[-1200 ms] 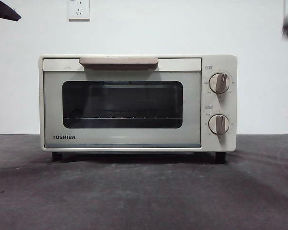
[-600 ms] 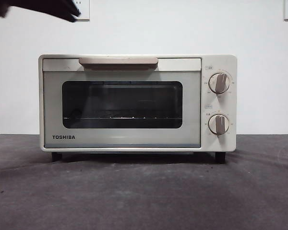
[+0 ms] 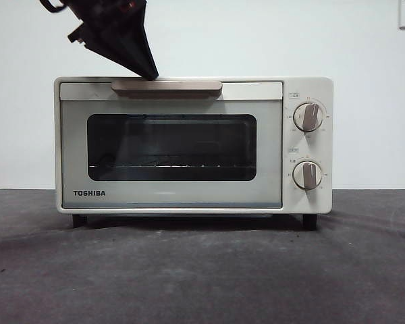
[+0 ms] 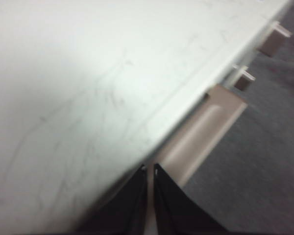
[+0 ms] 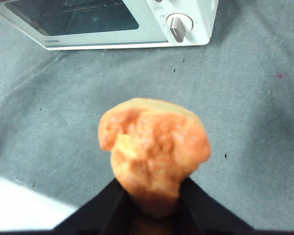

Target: The left arm flap open the oven, the right arm pick bread and place it into oven, the left arm flap close the oven

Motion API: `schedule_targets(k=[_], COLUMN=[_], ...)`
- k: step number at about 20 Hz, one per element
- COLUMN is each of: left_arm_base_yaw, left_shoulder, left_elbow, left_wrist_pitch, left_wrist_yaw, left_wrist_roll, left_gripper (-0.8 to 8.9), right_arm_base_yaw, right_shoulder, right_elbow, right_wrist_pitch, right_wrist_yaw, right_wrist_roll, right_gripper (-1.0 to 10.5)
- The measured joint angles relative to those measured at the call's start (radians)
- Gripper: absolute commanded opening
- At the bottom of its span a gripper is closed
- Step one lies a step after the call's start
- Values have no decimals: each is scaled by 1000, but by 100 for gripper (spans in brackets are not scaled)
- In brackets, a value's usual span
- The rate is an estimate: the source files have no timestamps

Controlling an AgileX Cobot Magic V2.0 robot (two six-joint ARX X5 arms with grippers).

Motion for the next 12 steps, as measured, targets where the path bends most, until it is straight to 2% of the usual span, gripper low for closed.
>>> schedule_targets(k=[8,12], left_arm_base_yaw=[-10,-24], left_shoulder=[21,18], left_elbow=[12,26], left_wrist_pitch=[-15,-79], left_wrist_yaw=[-4,-4], left_wrist_roll=[10,1], left_gripper=[19,18], right_arm_base_yaw=[0,0], right_shoulder=[0,0], right_elbow=[0,0], right_wrist_pitch=[0,0], right_wrist_yaw=[0,0], right_wrist_roll=[0,0], right_gripper=[86,86])
